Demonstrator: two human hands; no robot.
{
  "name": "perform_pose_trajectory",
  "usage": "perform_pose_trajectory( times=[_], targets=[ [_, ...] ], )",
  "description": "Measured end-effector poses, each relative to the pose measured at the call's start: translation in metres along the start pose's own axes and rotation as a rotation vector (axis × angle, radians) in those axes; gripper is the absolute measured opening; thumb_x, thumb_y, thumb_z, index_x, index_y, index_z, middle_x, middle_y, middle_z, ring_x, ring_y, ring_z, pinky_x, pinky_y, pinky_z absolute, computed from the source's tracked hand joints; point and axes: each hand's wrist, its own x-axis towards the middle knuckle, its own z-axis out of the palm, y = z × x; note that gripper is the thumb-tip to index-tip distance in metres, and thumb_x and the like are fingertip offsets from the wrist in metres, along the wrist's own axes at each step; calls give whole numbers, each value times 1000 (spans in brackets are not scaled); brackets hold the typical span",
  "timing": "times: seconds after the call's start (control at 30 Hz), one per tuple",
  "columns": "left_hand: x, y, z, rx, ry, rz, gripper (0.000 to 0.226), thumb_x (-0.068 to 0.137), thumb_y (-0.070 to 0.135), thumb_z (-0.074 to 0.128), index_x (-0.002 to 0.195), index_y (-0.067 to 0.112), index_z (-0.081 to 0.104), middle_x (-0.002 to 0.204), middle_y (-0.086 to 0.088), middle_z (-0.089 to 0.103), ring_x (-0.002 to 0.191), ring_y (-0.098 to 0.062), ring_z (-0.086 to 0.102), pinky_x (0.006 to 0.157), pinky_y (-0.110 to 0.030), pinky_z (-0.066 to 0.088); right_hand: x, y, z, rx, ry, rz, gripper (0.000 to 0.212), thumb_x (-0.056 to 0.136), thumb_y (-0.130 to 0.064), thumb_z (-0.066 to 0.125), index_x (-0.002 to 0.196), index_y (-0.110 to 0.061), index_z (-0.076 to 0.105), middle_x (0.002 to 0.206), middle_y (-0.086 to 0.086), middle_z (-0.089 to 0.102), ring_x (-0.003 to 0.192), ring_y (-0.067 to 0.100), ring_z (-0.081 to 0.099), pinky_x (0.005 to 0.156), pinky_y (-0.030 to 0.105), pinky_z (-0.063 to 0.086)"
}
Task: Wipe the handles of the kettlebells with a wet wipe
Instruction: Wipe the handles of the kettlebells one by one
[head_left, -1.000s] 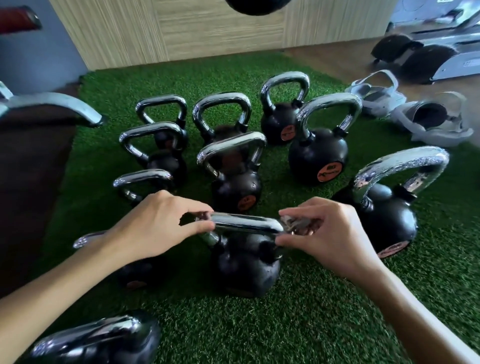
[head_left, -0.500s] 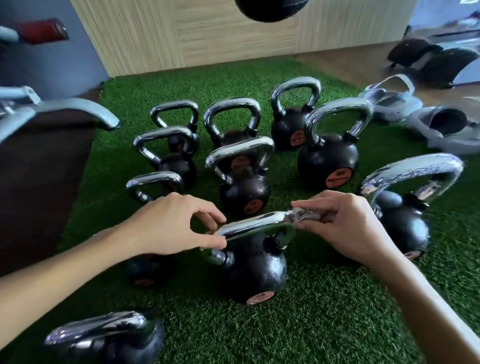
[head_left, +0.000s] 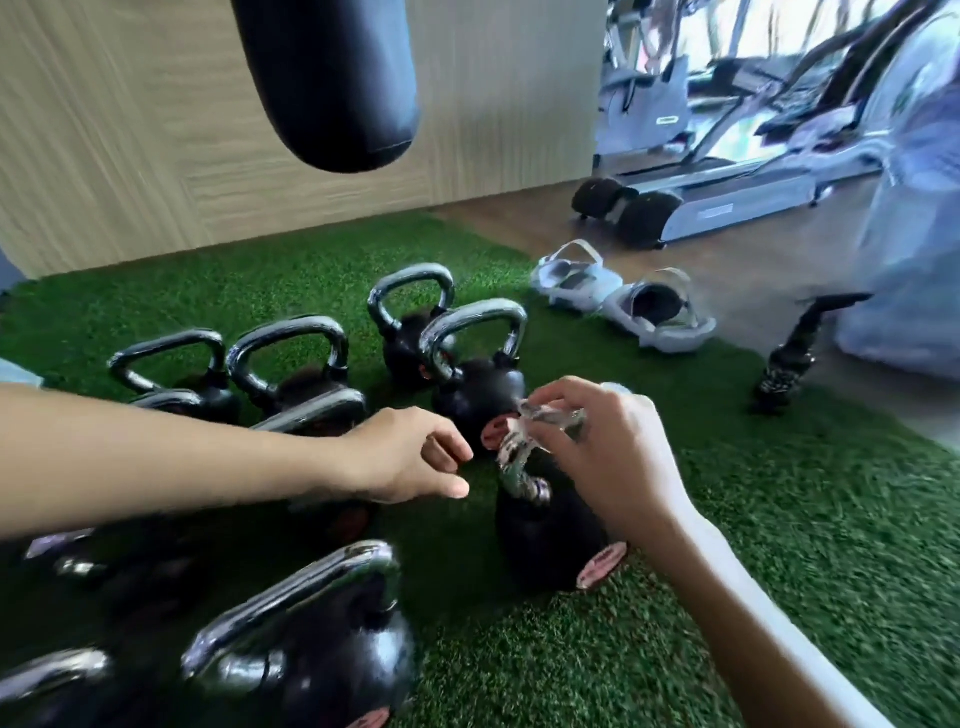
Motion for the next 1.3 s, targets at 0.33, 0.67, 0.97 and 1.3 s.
perform_pose_trajectory(
  times=[0.33, 0.67, 0.97, 1.3],
  targets=[
    [43, 6, 4, -323, -22, 80, 59, 60, 54, 91, 114, 35, 75, 97, 18, 77, 58, 4, 67, 61, -11, 49, 9, 17, 23, -309, -125, -244, 19, 90, -34, 73, 109, -33, 75, 99, -9, 61, 87, 20, 51, 73, 37, 51],
    [65, -16, 36, -442, 16, 384, 30, 75, 33, 88, 99, 21, 76, 91, 9, 78, 45, 14, 50, 51, -2, 35, 37, 28, 14, -363, -171, -184, 23, 96, -38, 58, 102, -28, 78, 96, -5, 54, 87, 19, 49, 77, 43, 50],
    [71, -23, 40, -460, 22, 452, 28, 72, 42, 87, 92, 31, 70, 59, 30, 61, 45, -6, 27, 42, -13, 22, 63, 59, -12, -276, -108, 70, 14, 91, -36, 72, 102, -37, 80, 92, -13, 67, 87, 7, 61, 82, 31, 51],
    [67, -14, 28, -202, 41, 309, 43, 66, 73, 77, 95, 45, 63, 95, 17, 71, 54, -4, 43, 55, -22, 40, 57, 98, -13, -35, 30, 149, 13, 90, -25, 74, 96, -34, 81, 92, -14, 70, 84, 6, 64, 80, 38, 55]
  ],
)
